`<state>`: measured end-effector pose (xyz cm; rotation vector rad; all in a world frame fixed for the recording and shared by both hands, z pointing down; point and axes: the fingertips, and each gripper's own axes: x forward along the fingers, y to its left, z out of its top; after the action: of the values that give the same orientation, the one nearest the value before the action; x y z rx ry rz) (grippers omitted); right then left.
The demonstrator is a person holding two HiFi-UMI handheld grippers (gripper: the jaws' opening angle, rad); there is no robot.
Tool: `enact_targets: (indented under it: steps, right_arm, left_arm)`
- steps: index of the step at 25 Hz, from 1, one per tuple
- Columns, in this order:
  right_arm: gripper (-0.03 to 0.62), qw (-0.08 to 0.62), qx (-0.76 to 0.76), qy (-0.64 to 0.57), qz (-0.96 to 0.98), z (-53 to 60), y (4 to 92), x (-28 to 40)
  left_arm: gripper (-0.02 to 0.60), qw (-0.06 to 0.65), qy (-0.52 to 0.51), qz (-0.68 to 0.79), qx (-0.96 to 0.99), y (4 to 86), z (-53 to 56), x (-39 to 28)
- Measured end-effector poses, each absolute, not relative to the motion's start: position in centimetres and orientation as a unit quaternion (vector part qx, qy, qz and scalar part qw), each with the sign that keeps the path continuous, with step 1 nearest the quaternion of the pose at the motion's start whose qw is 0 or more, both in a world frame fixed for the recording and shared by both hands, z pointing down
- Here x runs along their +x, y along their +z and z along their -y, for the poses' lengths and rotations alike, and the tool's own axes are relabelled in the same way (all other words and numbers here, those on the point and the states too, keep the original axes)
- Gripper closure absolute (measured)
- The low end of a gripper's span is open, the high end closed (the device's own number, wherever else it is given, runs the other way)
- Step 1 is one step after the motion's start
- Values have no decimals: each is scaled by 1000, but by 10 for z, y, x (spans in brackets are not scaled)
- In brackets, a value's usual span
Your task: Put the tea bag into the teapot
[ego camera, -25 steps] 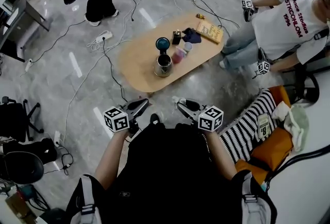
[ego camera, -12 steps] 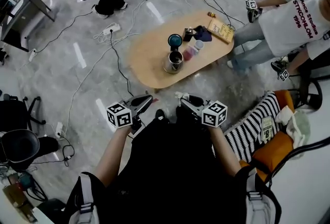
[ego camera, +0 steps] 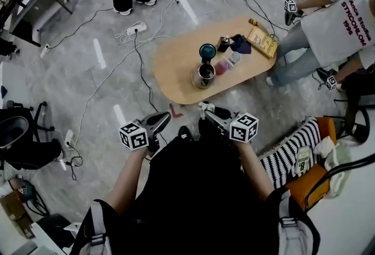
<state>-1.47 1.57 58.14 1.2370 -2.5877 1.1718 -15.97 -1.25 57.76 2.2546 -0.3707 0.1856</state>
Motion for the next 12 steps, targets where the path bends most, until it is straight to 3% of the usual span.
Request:
enact_targets:
  steps: [12]
  right_arm:
    - [470, 47, 357, 391, 847, 32, 597, 32]
  left_arm:
    - [569, 415, 80, 135, 896, 582, 60, -67]
